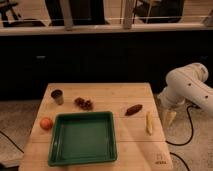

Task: Place pepper in tray

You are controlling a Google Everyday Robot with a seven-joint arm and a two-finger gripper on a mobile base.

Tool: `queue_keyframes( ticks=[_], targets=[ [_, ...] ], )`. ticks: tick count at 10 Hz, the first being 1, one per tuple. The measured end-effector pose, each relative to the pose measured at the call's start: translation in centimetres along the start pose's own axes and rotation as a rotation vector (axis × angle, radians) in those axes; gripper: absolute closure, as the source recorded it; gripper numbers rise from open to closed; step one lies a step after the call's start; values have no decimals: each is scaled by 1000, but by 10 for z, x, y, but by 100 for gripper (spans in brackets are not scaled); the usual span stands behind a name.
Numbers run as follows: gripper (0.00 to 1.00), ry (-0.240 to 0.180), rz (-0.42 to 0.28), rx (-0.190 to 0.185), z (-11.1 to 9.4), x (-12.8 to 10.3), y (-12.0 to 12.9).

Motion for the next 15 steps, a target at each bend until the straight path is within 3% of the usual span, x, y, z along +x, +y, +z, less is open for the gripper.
queue_keyframes(
  ticks=[6, 9, 13, 15],
  targets=[
    [20, 0, 0, 8, 2, -2, -2],
    [20, -10, -13, 32, 16, -33, -14],
    [20, -20, -24, 51, 24, -35, -20],
    [20, -35, -35, 62, 31, -55, -29]
  ],
)
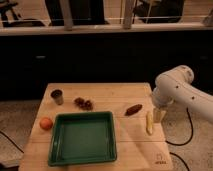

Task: Place pepper in tray

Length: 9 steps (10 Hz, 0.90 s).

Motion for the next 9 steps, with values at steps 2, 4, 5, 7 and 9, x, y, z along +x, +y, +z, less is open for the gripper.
queue_keyframes(
  ticks=[2, 4, 5, 7, 9],
  targets=[
    [20, -9, -2, 11, 6, -3, -5],
    [20, -19, -12, 20, 12, -5, -9],
    [20, -20, -13, 21, 14, -4, -9],
    [20, -32, -26, 25, 21, -13, -13],
    [20, -40, -26, 30, 27, -13, -15]
  ],
)
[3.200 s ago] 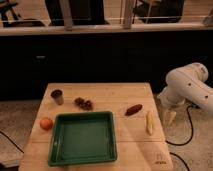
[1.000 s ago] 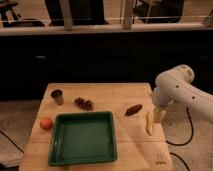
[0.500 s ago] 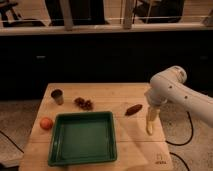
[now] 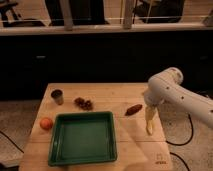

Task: Place pepper in tray

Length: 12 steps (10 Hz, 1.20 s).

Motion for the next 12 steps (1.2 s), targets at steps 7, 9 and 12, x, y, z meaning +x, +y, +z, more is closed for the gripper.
queue_keyframes(
  ticks=[7, 9, 12],
  targets=[
    [20, -32, -32, 9, 30, -3, -14],
    [20, -40, -38, 8, 39, -3, -18],
    [20, -48, -44, 6, 51, -1, -22]
  ],
)
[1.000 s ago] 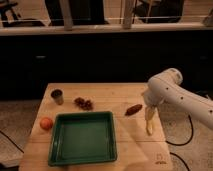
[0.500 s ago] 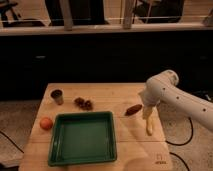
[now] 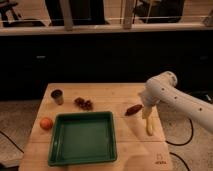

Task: Place pepper in tray

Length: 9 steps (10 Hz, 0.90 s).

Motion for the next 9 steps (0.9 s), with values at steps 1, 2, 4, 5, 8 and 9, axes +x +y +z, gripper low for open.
queue_keyframes(
  ticks=[1, 2, 4, 5, 8, 9],
  targets=[
    [20, -2, -1, 0, 2, 1, -1],
    [20, -8, -1, -4, 9, 1, -3],
    [20, -11, -3, -5, 15, 3, -4],
    [20, -14, -5, -8, 20, 5, -6],
    [20, -21, -8, -12, 30, 7, -9],
    [20, -24, -8, -15, 33, 8, -9]
  ],
)
